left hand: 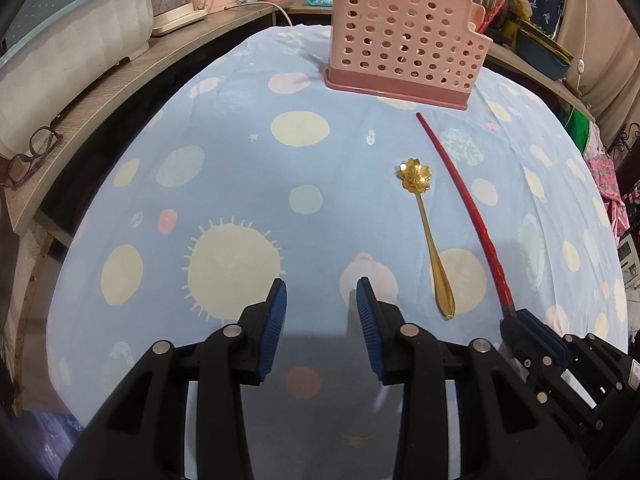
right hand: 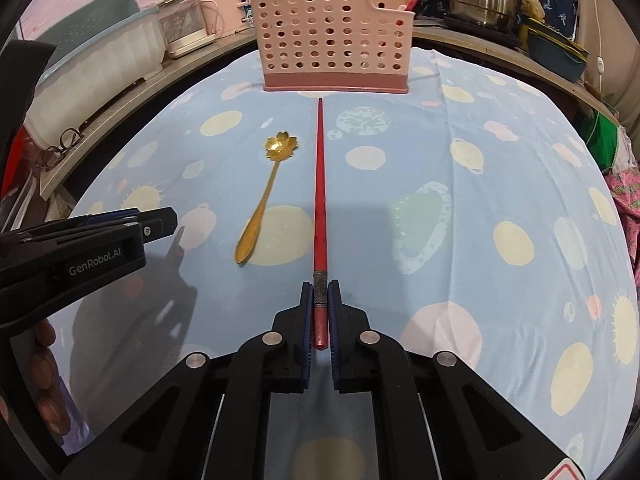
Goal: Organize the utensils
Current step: 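Grasp the red chopstick with the right tool while the left tool grasps the gold spoon, then lift the red chopstick and gold spoon and lower them into the pink caddy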
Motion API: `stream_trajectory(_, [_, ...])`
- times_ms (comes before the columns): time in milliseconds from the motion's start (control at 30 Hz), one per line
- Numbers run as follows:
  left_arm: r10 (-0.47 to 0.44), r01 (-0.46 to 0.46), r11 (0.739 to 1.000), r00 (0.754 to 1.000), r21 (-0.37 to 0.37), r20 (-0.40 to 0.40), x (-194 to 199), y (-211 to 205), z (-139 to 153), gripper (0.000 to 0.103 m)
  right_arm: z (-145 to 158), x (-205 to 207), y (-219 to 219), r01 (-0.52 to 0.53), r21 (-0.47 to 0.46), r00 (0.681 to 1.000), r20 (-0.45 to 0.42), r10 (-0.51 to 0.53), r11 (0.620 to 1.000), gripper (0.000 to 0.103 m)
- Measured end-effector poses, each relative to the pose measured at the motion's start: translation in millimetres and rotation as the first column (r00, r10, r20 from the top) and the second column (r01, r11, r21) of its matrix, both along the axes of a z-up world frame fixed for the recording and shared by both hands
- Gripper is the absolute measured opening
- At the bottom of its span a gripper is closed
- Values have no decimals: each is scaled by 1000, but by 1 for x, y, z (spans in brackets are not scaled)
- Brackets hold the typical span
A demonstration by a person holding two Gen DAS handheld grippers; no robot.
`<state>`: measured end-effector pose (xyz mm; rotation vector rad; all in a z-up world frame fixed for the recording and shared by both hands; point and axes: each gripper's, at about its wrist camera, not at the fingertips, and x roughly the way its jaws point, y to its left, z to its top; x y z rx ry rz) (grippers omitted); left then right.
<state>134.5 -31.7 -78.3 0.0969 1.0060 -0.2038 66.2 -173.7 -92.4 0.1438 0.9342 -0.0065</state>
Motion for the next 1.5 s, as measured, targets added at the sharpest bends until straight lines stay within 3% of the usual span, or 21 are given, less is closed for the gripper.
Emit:
stream_trajectory(100, [-8,8,1000,1000,-9,-4,-1,-4,-1,45,0,-2,-8,22,9,1000,-1,-22,1000,7])
stream_trajectory(300, [-54,53,997,998,-51,-23,-3,-17,-3,48,0,-4,-18,47,26,999,-1,-47,999,7])
stream_trajectory(800, [-144,140,986,989,-85,-35,-1,-52,-12,47,-1,-6,-27,73,49,997,-5,-72,996,7])
stream_trajectory(933, [-148,146,987,989,-59,-19,-4,-52,-14,40,-1,-6,-27,72,49,997,-5,-72,996,7])
stream_trajectory(1033, [-147,145,986,989,-77,-24,-5,-47,-13,26,-1,-6,-27,73,51,997,-5,-72,996,7])
stream_trajectory(1100, [-147,145,986,989,-84,-28,-5,-44,-14,11,-1,-7,-27,73,51,997,-5,-72,996,7])
stream_trajectory(1367, [-122,117,985,992,-127,-31,-7,-27,-3,10,5,-10,-27,71,56,997,9,-72,996,7])
stream_trajectory(1500, [-96,96,985,995,-144,8,-10,-15,17,10,18,-17,-29,75,65,996,40,-78,995,7])
